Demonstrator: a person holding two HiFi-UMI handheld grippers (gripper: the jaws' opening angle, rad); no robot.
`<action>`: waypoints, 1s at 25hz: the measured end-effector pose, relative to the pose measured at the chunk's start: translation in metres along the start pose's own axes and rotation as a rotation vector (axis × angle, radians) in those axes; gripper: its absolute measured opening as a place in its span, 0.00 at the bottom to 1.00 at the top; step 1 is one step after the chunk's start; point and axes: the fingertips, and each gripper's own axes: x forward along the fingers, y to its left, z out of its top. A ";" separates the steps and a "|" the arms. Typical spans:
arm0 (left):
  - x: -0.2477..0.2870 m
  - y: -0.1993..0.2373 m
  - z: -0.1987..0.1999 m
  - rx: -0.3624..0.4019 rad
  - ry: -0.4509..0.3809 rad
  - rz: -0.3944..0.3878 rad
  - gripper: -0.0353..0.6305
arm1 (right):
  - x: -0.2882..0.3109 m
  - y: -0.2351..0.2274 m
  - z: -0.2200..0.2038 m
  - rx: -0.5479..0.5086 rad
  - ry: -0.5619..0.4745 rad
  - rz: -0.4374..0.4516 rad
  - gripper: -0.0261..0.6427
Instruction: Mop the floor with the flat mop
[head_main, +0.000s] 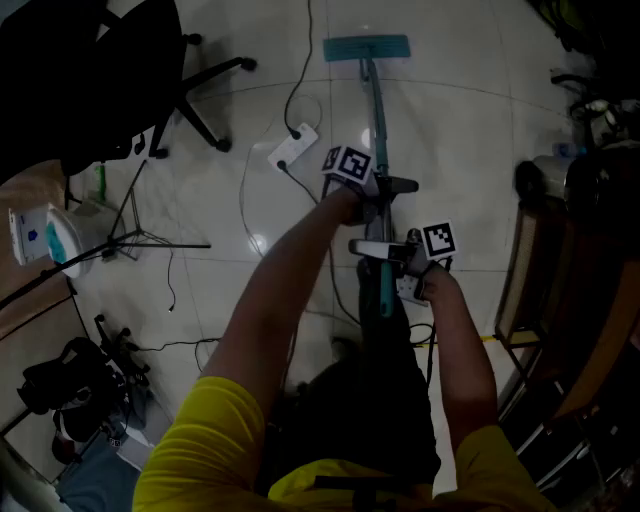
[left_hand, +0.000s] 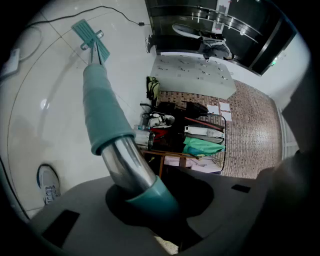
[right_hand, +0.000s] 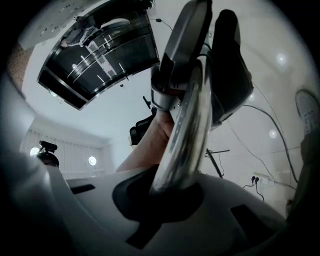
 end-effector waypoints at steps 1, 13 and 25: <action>0.002 0.001 0.004 0.009 0.020 0.018 0.23 | 0.000 0.001 0.004 -0.012 0.003 0.000 0.04; 0.057 -0.084 -0.337 -0.162 0.043 -0.099 0.31 | -0.057 0.047 -0.330 0.231 0.112 0.007 0.07; 0.059 -0.022 -0.087 -0.010 0.052 -0.053 0.29 | -0.051 -0.012 -0.079 0.041 -0.009 -0.097 0.07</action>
